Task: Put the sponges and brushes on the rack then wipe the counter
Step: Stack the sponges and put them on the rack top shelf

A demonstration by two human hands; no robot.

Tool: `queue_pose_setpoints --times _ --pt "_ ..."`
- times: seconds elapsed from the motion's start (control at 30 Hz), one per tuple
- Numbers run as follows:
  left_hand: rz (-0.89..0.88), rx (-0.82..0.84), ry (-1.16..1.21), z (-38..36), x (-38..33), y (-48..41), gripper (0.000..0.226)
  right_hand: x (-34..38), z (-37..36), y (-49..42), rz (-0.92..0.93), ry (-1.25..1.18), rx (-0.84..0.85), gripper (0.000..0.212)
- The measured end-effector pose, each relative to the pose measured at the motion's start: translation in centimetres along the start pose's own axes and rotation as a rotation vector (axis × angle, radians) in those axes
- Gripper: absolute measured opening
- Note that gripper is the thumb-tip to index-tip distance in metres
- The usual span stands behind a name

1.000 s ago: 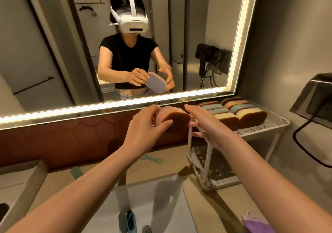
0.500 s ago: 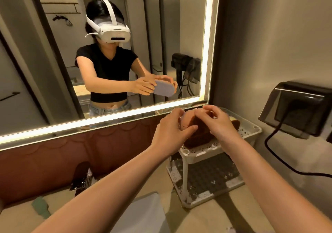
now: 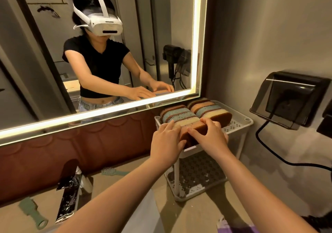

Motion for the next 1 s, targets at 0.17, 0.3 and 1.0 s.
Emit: queue_pose_setpoints --times 0.17,0.3,1.0 --pt "0.016 0.014 -0.007 -1.0 0.4 0.4 0.057 -0.1 -0.1 0.2 0.004 0.135 -0.063 0.063" --pt "0.048 0.146 -0.074 -2.6 0.5 1.0 0.061 -0.1 -0.3 0.2 -0.003 0.172 -0.127 0.069" --pt "0.169 0.358 0.219 4.0 6.2 15.9 0.038 6.2 -5.7 13.5 0.471 0.285 -0.025 0.035"
Point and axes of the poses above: each hand's wrist, its own y-axis away from the middle knuckle, its own z-axis out of the back of the hand, x = y × z, the point moved 7 cm from there along -y, towards the middle knuckle, and after that the axes turned 9 degrees about -z, right-handed, at the moved point
